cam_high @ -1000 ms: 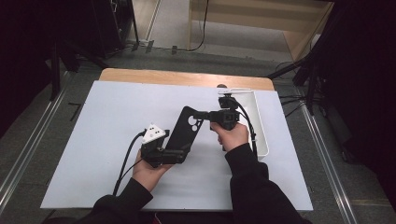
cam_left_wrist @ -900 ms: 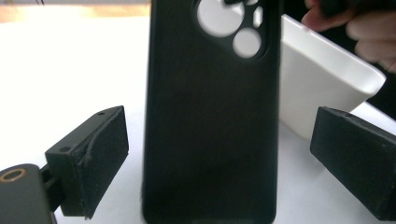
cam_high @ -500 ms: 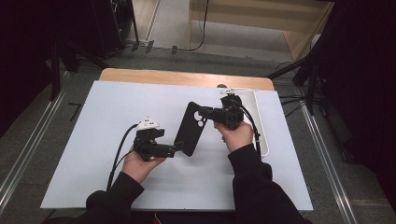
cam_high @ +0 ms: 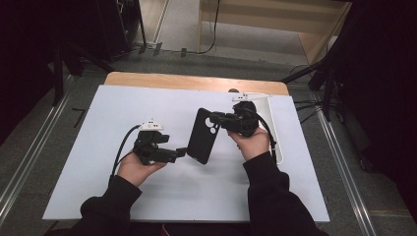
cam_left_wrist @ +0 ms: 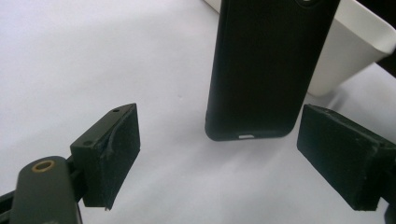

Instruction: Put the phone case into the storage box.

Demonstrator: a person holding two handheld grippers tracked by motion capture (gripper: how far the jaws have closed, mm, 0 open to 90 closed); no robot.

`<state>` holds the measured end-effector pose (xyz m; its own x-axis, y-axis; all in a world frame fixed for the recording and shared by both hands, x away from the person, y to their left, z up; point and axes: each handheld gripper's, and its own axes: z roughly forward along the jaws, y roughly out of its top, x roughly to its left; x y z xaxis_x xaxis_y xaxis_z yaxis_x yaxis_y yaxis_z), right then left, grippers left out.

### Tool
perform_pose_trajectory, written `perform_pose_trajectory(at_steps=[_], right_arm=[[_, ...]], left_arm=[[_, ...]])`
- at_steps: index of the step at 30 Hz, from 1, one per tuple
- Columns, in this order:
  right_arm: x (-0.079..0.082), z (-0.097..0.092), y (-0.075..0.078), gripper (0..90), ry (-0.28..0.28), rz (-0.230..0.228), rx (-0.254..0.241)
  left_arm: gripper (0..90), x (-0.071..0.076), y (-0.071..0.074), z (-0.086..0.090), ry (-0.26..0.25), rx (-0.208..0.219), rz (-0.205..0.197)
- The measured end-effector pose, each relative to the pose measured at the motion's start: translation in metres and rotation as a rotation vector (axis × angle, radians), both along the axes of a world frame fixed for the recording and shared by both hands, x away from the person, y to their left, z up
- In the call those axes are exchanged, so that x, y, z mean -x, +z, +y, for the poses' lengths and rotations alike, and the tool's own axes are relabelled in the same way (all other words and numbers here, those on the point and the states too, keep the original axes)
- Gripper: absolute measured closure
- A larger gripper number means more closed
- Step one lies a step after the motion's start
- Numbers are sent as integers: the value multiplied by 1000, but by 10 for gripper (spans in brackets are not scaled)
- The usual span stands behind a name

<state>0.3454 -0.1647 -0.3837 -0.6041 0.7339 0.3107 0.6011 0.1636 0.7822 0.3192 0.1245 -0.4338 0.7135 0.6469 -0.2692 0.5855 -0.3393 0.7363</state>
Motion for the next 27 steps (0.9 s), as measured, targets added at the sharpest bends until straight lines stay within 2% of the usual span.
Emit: perform_pose_trajectory(at_steps=[1, 3, 4, 9, 12, 15, 17, 23, 25, 27], right_arm=[[0, -1, 1, 747, 12, -3, 1], [1, -1, 1, 747, 21, -3, 0], [1, -2, 2, 747, 47, -12, 0], [3, -3, 4, 747, 99, -32, 9], [4, -3, 6, 747, 127, -40, 10], [4, -4, 6, 747, 148, -39, 13], [4, -5, 6, 747, 177, -40, 15], [6, -7, 7, 746, 240, -60, 23], [6, -8, 8, 746, 260, -64, 22], [6, -9, 8, 746, 271, -67, 23]], left_arm=[[131, 0, 2, 1, -21, -18, 2], [146, -1, 3, 1, -34, -15, 2], [146, -2, 6, 2, -47, -23, 17], [173, -3, 10, 4, -82, -37, 31], [174, -3, 11, 4, -69, -47, 10], [205, -3, 12, 6, -85, -41, 11], [220, -3, 13, 5, -116, -54, 21], [240, -1, 18, 4, -149, -104, 21], [241, -3, 19, 4, -161, -98, 34], [279, -5, 19, 6, -170, -77, 56]])
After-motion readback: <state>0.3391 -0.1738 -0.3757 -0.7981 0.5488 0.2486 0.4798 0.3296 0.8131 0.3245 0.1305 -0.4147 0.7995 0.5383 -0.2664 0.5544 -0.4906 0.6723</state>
